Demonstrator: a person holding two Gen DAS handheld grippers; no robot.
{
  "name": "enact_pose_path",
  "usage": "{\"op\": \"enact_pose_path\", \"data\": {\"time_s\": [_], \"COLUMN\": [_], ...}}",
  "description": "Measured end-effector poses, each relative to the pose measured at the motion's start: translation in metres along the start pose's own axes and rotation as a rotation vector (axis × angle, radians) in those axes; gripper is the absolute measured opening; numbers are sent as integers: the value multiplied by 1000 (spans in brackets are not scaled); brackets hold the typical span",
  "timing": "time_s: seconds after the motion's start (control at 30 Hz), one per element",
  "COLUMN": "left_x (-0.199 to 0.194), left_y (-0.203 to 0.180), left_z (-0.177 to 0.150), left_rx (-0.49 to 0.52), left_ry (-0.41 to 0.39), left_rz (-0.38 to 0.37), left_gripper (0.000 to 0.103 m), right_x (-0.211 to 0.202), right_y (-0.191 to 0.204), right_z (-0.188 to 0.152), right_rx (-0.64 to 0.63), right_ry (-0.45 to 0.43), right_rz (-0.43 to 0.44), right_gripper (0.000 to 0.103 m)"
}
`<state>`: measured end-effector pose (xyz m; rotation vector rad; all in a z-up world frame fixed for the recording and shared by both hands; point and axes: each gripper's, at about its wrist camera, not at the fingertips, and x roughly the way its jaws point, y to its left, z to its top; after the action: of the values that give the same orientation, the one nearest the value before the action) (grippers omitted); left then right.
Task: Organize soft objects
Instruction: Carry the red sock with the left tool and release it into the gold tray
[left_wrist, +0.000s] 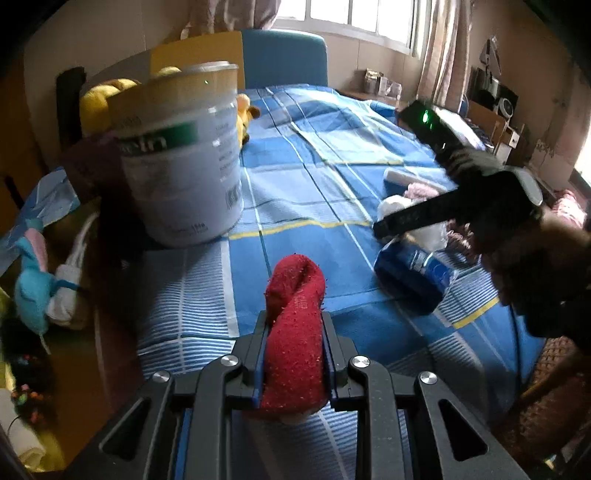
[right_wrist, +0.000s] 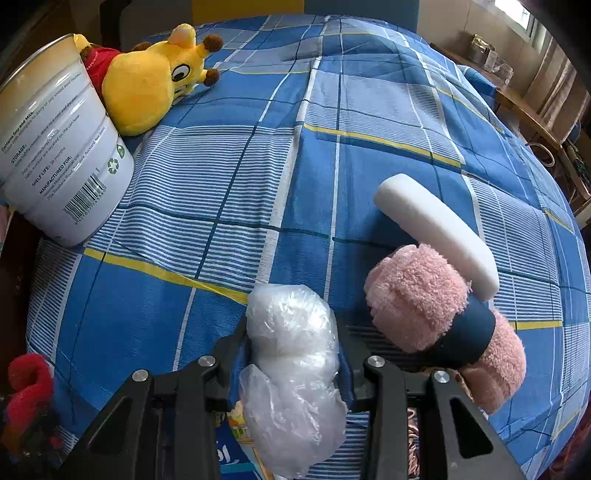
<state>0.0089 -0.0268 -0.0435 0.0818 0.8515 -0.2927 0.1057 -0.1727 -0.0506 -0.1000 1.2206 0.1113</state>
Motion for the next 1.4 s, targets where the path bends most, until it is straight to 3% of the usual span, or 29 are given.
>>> {"op": "enact_pose_path", "data": {"time_s": [0.4,0.8,1.4], "left_x": [-44,-73,-73], "left_y": [22,88,175], "left_z": [11,4,-33], "left_rx": [-67,-190,-393], "left_ry": [-62,-100,-41], "left_rz": [-1,141,276], "left_gripper": [25,25,25], "right_x": [1,0,-2], "right_y": [9,9,15], "right_z": [-3,-1,-3], "right_rx": [-34,-51,-92], "right_ry": [-17,-22,-37], "right_rz": [-25,-34,-74], "right_gripper": [39,39,39]}}
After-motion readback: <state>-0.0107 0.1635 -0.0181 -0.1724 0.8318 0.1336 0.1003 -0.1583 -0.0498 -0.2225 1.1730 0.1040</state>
